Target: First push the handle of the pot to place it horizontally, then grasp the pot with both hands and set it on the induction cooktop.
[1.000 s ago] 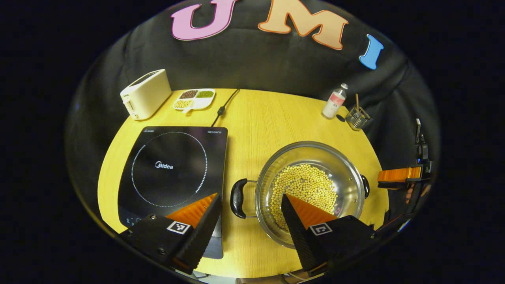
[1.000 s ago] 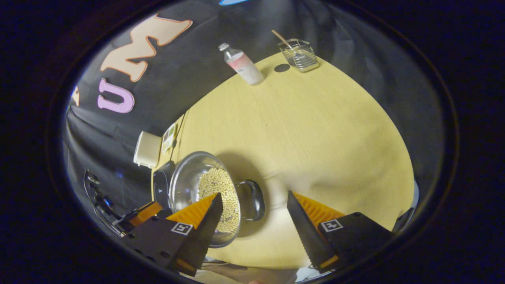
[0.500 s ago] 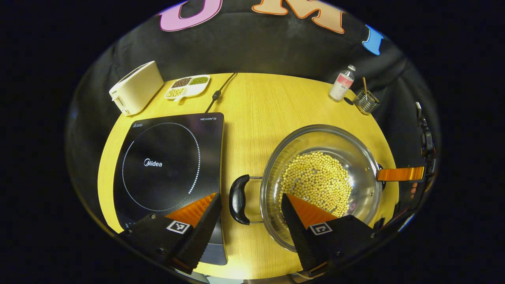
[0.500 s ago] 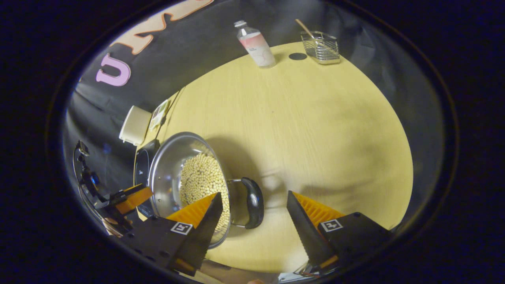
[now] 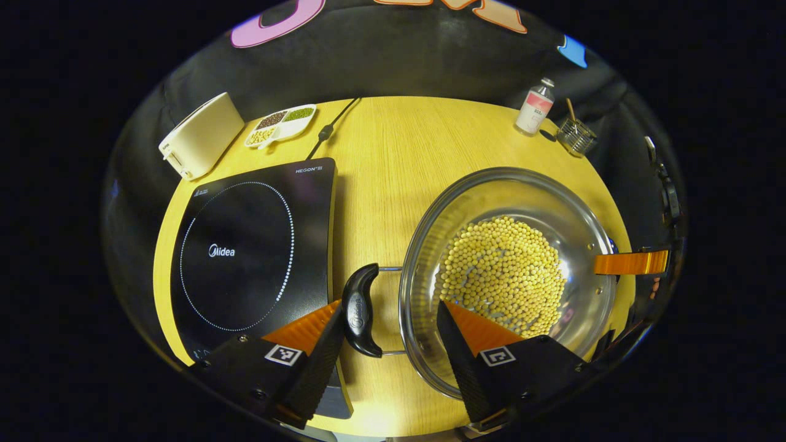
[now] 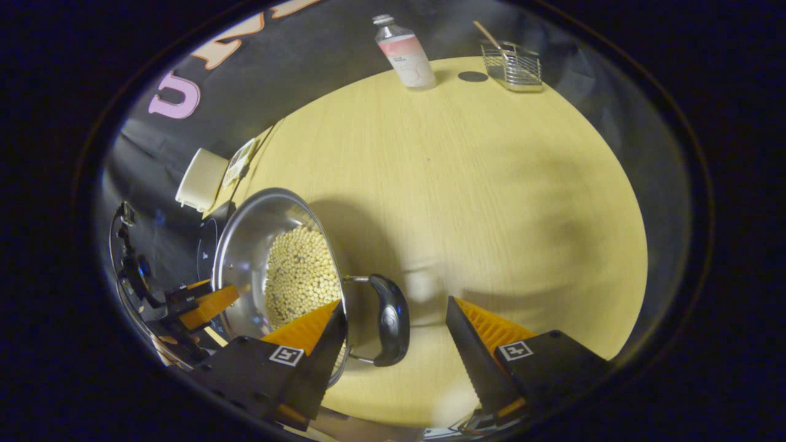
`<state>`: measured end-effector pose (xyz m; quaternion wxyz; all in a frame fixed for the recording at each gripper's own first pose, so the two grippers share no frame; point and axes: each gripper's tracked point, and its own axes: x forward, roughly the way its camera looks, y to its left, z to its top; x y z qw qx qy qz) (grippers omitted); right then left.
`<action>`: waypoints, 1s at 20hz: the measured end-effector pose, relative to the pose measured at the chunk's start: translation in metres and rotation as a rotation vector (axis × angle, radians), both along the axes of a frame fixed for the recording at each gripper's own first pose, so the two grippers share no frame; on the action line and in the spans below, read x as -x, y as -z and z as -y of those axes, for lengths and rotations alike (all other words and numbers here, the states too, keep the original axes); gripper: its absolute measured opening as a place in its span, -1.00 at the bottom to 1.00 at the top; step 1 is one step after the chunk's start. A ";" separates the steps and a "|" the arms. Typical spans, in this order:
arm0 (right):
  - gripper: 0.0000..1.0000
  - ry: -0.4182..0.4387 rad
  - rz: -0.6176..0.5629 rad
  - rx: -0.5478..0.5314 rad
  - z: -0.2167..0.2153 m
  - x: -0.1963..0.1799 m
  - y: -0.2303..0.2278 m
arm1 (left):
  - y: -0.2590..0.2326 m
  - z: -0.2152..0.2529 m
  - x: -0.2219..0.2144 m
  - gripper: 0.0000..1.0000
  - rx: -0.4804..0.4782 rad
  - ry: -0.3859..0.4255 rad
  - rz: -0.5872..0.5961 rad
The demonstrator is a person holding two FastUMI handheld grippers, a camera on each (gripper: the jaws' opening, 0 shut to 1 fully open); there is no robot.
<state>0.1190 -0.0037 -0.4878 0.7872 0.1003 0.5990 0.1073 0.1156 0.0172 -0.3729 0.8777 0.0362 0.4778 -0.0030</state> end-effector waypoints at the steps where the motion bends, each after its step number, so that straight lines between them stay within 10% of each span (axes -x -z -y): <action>1: 0.98 0.002 -0.008 -0.008 -0.002 0.002 0.002 | 0.002 -0.001 0.000 0.80 -0.014 0.007 -0.004; 8: 0.02 0.070 -0.056 -0.144 -0.023 0.001 0.008 | 0.006 -0.009 -0.001 0.41 -0.017 -0.036 0.001; 20: 0.02 0.064 0.082 -0.080 -0.010 0.003 -0.004 | -0.015 0.003 0.016 0.15 0.127 -0.070 0.058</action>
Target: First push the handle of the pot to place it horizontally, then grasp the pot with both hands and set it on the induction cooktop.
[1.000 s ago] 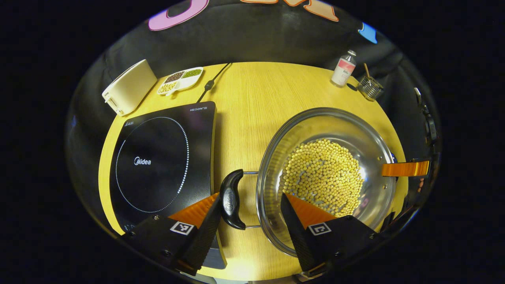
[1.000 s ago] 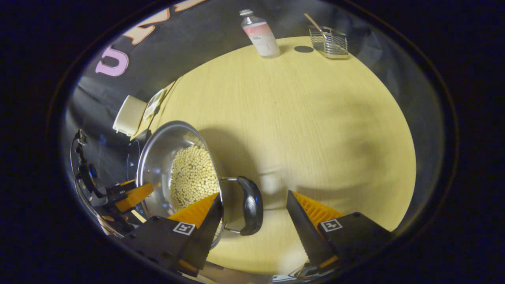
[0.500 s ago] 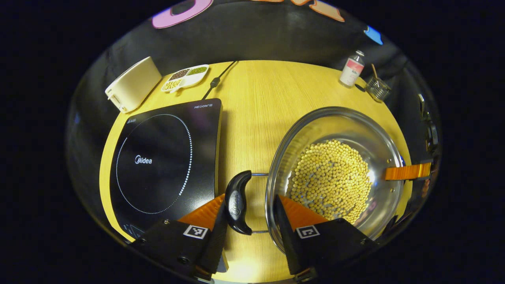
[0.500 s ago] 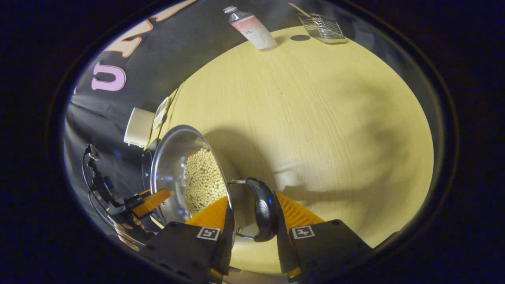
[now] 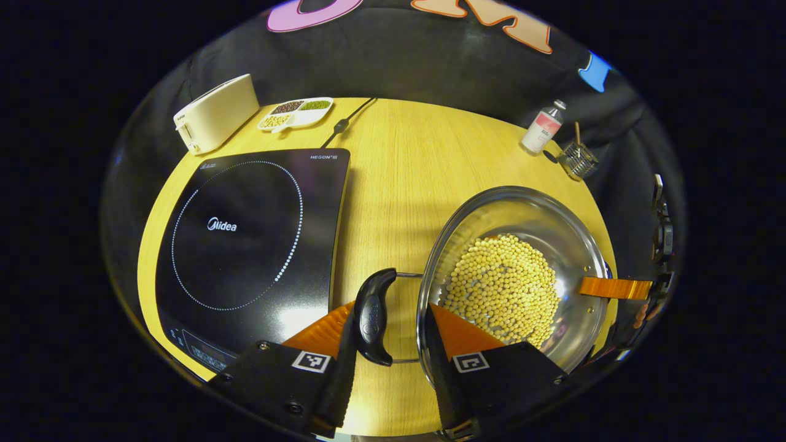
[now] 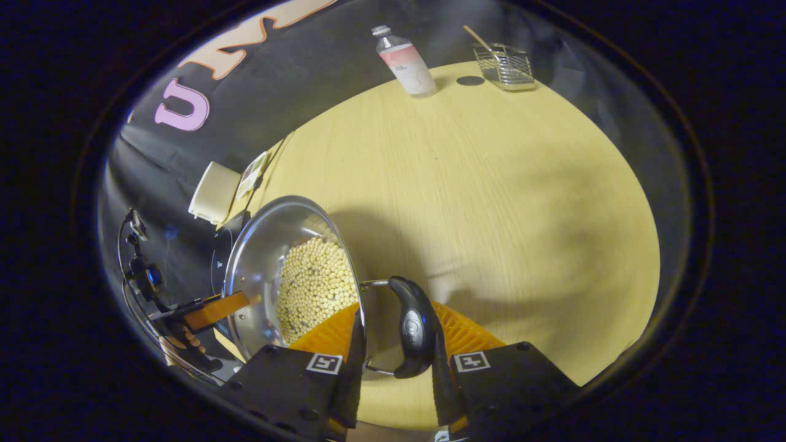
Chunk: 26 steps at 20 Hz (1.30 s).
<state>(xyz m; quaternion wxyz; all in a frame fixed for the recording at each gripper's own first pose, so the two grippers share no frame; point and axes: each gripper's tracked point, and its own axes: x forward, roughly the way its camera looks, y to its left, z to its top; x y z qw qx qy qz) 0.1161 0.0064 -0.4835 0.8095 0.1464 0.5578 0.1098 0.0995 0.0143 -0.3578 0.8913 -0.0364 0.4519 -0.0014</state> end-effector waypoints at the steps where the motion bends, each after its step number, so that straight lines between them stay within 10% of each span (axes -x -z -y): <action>1: 0.03 0.003 0.006 0.002 0.001 0.000 -0.002 | -0.005 -0.001 0.002 0.15 -0.003 0.011 0.000; 26: 0.02 0.129 0.071 0.029 -0.009 0.002 0.012 | -0.083 -0.232 0.012 0.14 -0.011 0.183 0.067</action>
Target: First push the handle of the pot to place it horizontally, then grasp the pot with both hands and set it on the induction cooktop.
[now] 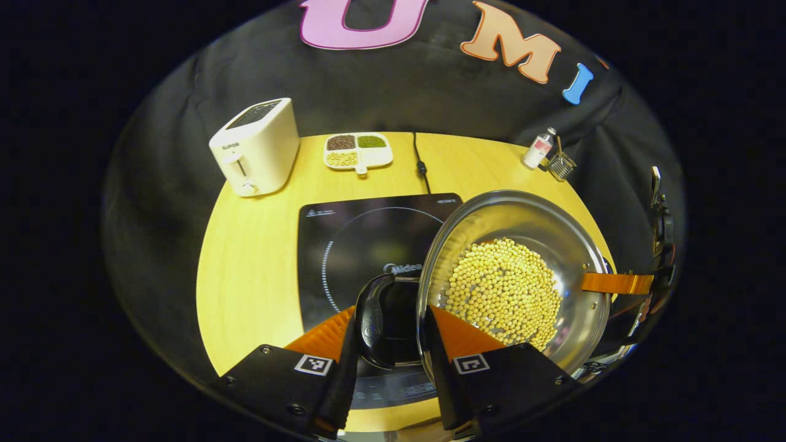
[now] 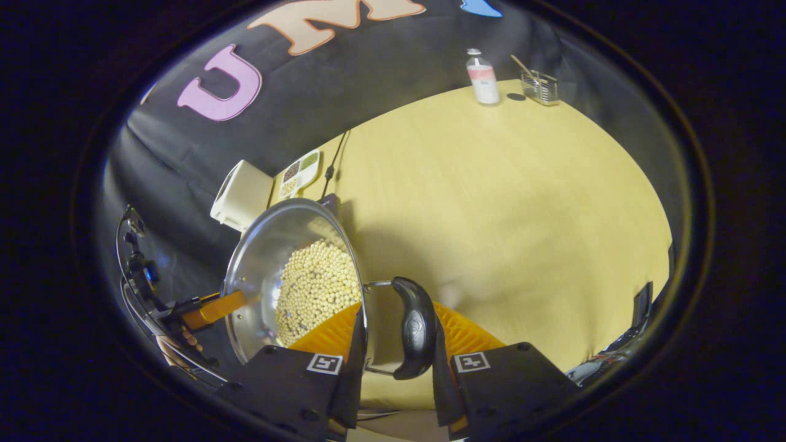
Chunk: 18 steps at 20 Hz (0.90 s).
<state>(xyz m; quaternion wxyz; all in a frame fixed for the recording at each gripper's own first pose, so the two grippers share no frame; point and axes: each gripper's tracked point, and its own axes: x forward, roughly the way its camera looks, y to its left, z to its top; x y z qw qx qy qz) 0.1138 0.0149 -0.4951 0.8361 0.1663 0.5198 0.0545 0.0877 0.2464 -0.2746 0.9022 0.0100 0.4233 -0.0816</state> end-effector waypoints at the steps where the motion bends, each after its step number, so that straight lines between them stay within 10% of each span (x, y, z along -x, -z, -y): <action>1: 0.02 -0.005 0.000 0.004 -0.001 -0.001 0.000 | 0.000 -0.008 0.001 0.14 -0.003 -0.006 0.002; 18: 0.02 -0.038 0.071 0.007 0.017 -0.019 -0.009 | 0.003 -0.095 -0.051 0.12 -0.053 -0.107 0.125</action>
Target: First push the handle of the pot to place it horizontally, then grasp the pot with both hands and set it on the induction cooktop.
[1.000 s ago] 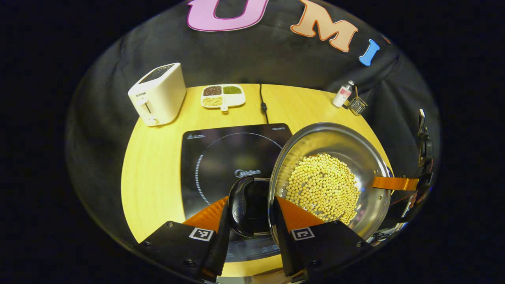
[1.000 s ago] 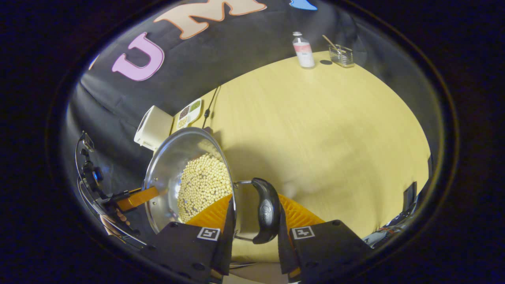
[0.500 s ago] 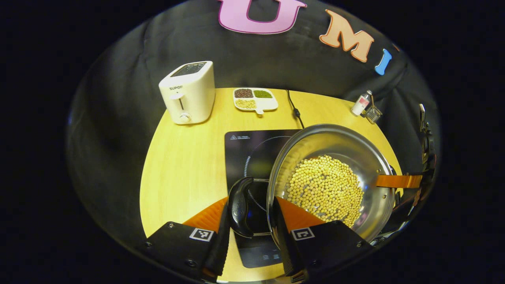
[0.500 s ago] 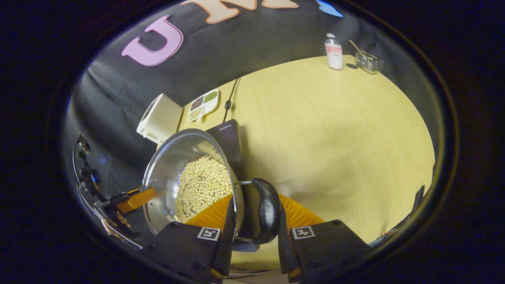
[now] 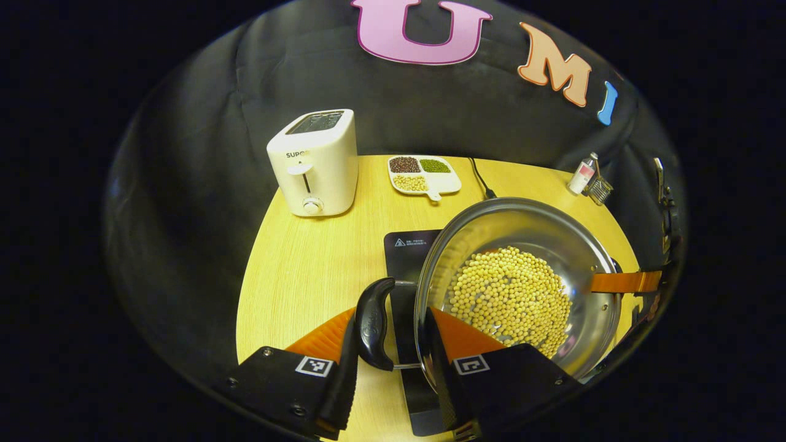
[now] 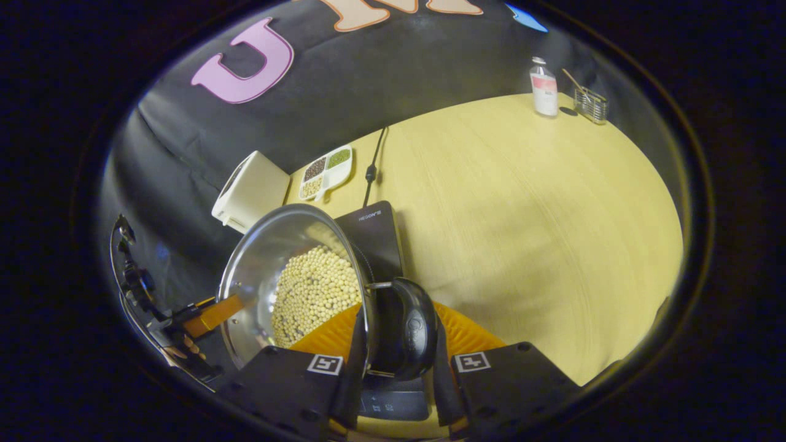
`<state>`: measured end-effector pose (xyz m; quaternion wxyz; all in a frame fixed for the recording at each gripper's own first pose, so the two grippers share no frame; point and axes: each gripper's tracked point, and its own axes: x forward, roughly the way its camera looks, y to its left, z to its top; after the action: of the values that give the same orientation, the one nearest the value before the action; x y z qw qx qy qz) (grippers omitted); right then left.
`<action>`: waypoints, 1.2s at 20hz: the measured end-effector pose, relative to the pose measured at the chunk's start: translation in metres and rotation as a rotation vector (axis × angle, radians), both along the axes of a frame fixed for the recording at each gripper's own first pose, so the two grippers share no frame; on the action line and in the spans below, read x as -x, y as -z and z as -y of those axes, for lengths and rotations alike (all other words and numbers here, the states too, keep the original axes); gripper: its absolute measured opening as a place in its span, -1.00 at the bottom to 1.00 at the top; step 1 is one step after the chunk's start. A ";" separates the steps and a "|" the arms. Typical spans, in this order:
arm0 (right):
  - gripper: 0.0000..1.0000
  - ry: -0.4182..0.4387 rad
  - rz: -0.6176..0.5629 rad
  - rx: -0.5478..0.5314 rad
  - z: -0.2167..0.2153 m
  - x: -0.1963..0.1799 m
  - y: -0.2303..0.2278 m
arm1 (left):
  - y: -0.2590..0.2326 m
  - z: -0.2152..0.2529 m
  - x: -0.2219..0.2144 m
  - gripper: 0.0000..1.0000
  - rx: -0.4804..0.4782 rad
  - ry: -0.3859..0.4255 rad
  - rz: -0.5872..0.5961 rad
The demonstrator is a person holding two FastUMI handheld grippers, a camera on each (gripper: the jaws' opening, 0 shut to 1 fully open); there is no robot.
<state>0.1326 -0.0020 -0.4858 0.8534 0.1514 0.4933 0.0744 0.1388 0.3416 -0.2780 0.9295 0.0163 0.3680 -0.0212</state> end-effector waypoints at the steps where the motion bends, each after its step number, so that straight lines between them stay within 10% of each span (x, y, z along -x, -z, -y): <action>1: 0.02 0.001 0.003 -0.001 0.001 -0.001 0.000 | 0.000 -0.002 -0.001 0.14 0.001 -0.005 -0.001; 11: -0.10 0.004 -0.002 -0.024 0.012 -0.007 -0.004 | 0.000 -0.004 -0.004 0.18 0.003 -0.003 0.020; 24: 0.24 0.019 0.008 -0.033 0.024 -0.008 -0.012 | 0.008 -0.007 -0.001 0.37 0.017 -0.039 0.009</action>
<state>0.1402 -0.0259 -0.4739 0.8535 0.1696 0.4870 0.0750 0.1399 0.3483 -0.2864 0.9314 0.0011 0.3639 -0.0060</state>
